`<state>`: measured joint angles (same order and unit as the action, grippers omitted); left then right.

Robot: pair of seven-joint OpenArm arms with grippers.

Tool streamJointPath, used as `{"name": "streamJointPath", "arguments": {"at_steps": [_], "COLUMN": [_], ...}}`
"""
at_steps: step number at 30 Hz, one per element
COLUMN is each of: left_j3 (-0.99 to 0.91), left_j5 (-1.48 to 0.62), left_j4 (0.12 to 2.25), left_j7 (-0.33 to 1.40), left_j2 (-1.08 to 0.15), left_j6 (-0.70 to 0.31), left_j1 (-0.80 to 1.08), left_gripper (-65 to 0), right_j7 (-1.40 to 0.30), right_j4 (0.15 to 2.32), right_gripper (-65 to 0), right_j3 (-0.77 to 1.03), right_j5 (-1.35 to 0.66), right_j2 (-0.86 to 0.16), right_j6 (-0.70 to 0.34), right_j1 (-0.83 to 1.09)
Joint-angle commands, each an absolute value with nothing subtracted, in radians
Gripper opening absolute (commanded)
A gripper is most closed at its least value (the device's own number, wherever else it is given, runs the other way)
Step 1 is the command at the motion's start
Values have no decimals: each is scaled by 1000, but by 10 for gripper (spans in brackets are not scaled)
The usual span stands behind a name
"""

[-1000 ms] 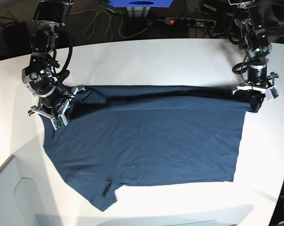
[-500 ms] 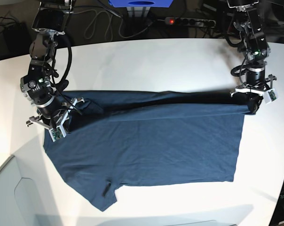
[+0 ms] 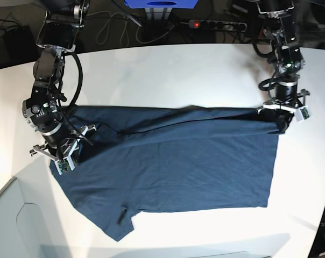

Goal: Fold the T-shirt properly
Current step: 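Lift the shoulder edge and fold it over toward the hem, then lower the folded edge onto the shirt and open both grippers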

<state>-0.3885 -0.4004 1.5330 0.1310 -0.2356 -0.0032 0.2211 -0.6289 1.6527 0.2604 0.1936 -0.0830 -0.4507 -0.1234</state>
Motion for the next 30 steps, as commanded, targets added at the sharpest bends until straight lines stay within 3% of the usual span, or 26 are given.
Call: {"name": "streamJointPath", "arguments": {"at_steps": [1, 30], "left_j3": [-387, -389], "left_j5": [-403, -403], "left_j4": [1543, 1541], "left_j7": [102, 110], "left_j2": [-254, -277], "left_j6": [-1, -1], "left_j1": [214, 65], "left_gripper": [-650, -650], "right_j7": [-608, -607], "right_j4": [1650, 1596], "right_gripper": [-649, -649], "right_j3": [260, 266], "right_j5": [185, 186], "right_j2": [-85, -101], "right_j6": [-455, -455], "right_j1": [-147, -133]}}
